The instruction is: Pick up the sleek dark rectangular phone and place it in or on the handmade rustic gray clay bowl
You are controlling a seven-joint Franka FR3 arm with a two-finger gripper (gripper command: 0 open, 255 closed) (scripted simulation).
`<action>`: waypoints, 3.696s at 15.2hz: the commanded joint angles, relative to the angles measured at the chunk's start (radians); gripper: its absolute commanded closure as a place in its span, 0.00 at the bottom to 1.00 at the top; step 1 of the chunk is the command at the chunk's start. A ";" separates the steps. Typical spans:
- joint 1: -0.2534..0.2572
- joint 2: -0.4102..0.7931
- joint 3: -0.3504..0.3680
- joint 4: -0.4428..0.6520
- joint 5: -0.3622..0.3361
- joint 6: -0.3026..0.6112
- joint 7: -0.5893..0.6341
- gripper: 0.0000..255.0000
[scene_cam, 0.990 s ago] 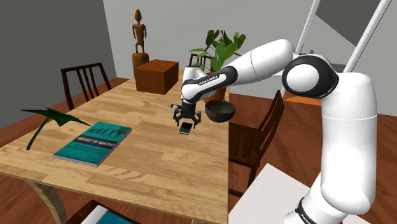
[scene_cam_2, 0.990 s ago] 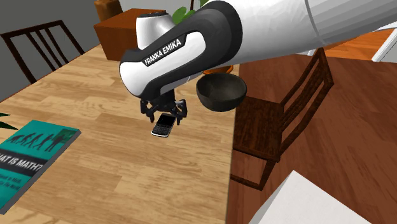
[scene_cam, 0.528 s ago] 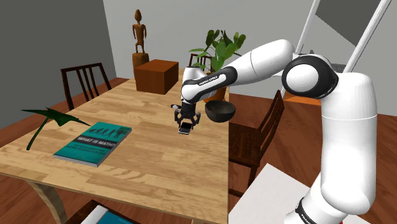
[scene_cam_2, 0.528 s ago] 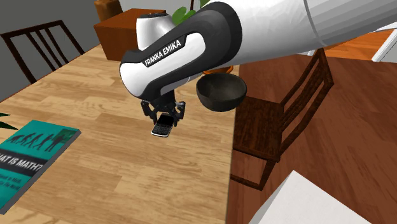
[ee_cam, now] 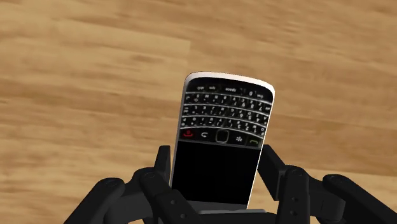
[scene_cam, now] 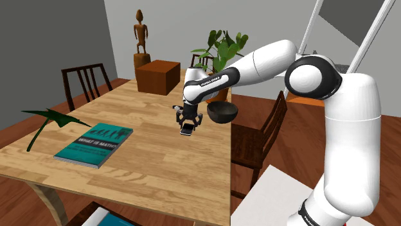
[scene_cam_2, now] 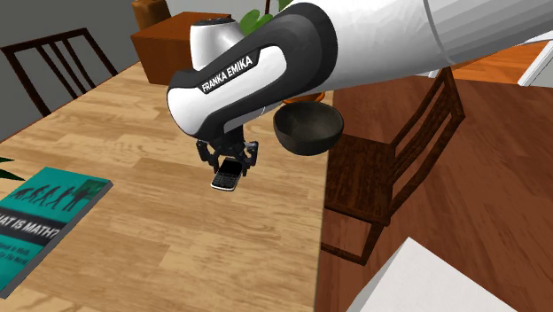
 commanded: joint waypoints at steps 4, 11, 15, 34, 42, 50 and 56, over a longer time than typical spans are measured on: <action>0.000 -0.016 0.001 0.016 0.001 -0.034 0.001 1.00; -0.002 -0.054 0.003 0.057 0.005 -0.114 0.002 1.00; -0.002 -0.072 0.003 0.086 0.006 -0.161 0.003 1.00; -0.002 -0.113 0.006 0.281 0.008 -0.396 0.011 1.00; -0.116 -0.196 -0.053 0.175 0.035 -0.382 -0.164 1.00; -0.225 -0.217 -0.120 0.156 0.053 -0.394 -0.342 1.00; -0.250 -0.209 -0.136 0.115 0.057 -0.348 -0.387 1.00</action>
